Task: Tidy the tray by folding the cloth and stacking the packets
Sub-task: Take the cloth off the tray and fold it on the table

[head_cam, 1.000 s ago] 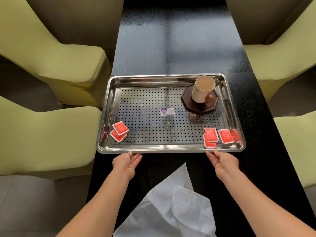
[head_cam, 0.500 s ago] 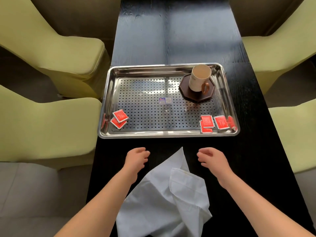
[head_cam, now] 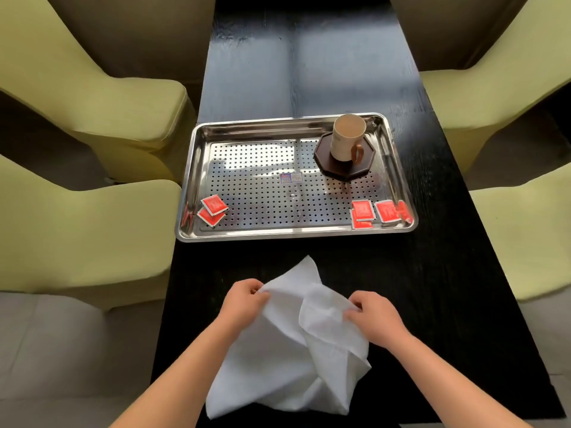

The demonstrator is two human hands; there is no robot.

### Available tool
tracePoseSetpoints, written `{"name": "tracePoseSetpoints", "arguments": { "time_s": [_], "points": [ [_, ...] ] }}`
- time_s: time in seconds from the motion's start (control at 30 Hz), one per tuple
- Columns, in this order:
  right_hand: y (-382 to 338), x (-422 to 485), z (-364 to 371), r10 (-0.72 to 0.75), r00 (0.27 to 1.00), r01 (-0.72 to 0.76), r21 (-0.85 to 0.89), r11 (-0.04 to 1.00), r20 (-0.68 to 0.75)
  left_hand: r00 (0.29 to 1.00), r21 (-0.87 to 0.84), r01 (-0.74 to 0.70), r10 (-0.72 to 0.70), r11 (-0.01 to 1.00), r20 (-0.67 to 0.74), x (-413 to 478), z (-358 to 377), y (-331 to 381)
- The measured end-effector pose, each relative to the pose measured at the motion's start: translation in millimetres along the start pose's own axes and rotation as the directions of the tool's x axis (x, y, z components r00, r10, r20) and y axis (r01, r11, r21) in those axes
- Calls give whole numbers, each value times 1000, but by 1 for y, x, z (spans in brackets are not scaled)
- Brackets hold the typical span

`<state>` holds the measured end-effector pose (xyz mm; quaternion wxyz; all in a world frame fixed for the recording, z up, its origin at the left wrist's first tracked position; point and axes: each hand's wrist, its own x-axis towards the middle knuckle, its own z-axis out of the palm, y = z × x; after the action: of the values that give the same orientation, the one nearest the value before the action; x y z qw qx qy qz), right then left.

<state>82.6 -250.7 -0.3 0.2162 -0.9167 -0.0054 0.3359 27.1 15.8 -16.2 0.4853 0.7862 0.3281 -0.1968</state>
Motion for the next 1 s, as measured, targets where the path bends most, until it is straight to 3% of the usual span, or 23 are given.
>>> {"name": "tracePoseSetpoints", "arguments": {
  "time_s": [0.1,0.27,0.33,0.4,0.43,0.47,0.5,0.53,0.57,0.7,0.77,0.87,1.0],
  "points": [
    [5,-3,-21,-9,992,52,353,934,-123,989,-139,-78,58,987,-139,-13,-24,-11],
    [-10,-25,-76,27,933,203,584,786,-359,941,-411,-222,84,884,-329,-37,-75,-14],
    [-26,-31,-92,78,935,218,736,641,-345,932,-502,-269,90,822,-351,-51,-91,-4],
    [-35,-39,-101,139,964,93,780,619,-226,926,-580,-308,98,754,-365,-70,-108,8],
    [-34,-46,-108,243,943,58,829,557,-229,922,-619,-332,107,711,-372,-80,-119,12],
    [-37,-48,-113,277,936,102,920,378,-218,921,-662,-354,124,661,-369,-91,-130,16],
    [-43,-52,-119,223,946,184,956,229,-235,919,-693,-374,145,616,-367,-99,-142,19],
    [-40,-52,-126,138,953,237,947,217,-270,921,-709,-374,152,597,-358,-104,-151,20],
    [-35,-49,-132,86,960,237,934,268,-268,928,-708,-357,143,609,-345,-102,-157,19],
    [-34,-9,-127,-8,983,172,909,379,-182,971,-649,-132,-32,749,-235,-65,-135,8],
    [-35,12,-109,44,994,71,903,424,-98,975,-635,-9,-135,773,-178,-42,-112,-7],
    [-14,32,-73,194,980,-124,871,476,33,946,-694,125,-297,709,-133,-26,-85,-39],
    [29,22,-31,301,951,-212,852,479,67,935,-624,232,-347,747,-68,-42,-65,-82]
  ]
}}
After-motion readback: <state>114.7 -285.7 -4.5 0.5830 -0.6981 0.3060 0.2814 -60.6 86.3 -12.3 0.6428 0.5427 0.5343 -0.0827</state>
